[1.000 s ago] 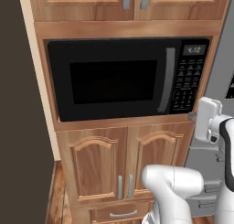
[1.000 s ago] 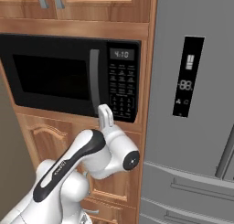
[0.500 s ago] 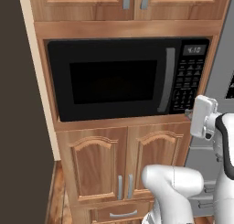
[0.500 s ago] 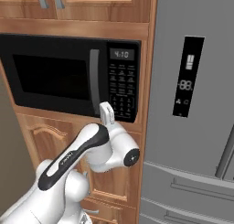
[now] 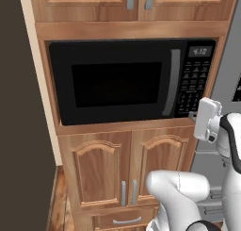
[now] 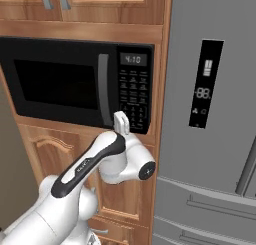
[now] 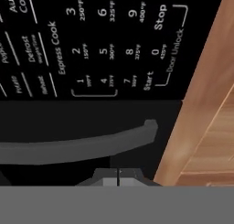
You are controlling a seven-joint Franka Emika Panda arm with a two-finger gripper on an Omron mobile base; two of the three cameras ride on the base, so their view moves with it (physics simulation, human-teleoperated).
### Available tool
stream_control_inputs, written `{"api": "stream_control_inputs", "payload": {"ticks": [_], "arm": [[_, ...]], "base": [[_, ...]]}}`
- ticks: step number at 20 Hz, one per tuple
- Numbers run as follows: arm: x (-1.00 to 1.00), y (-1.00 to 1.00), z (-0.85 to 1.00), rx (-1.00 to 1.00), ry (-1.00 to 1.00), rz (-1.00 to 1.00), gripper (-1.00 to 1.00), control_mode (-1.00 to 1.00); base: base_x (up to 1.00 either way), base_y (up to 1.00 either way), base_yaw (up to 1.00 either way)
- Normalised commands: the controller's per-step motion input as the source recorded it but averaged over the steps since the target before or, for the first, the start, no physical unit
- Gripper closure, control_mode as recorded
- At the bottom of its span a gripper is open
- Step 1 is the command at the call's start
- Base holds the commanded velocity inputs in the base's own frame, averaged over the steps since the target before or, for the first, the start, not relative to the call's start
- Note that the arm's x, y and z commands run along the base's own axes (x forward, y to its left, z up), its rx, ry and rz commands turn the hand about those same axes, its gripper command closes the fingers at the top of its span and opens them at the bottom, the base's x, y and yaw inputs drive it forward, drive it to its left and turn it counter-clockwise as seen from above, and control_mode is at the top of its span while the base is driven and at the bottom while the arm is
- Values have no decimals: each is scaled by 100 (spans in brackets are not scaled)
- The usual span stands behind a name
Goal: Pick the cheese from the counter and place it in the microwave. Then turn on the microwave.
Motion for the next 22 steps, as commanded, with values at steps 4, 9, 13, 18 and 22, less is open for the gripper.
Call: {"api": "stream_control_inputs", "payload": {"ticks": [4, 9, 13, 18, 22], "arm": [[23, -16, -15, 3, 0, 0, 100, -100], [22, -1, -10, 1, 0, 0, 100, -100], [13, 0, -13, 1, 0, 0, 100, -100], [18, 0, -11, 2, 0, 0, 100, -100], [4, 0, -1, 1, 0, 0, 100, -100]], "base": [[0, 0, 0], [0, 0, 0], [0, 0, 0], [0, 0, 0], [0, 0, 0]]}}
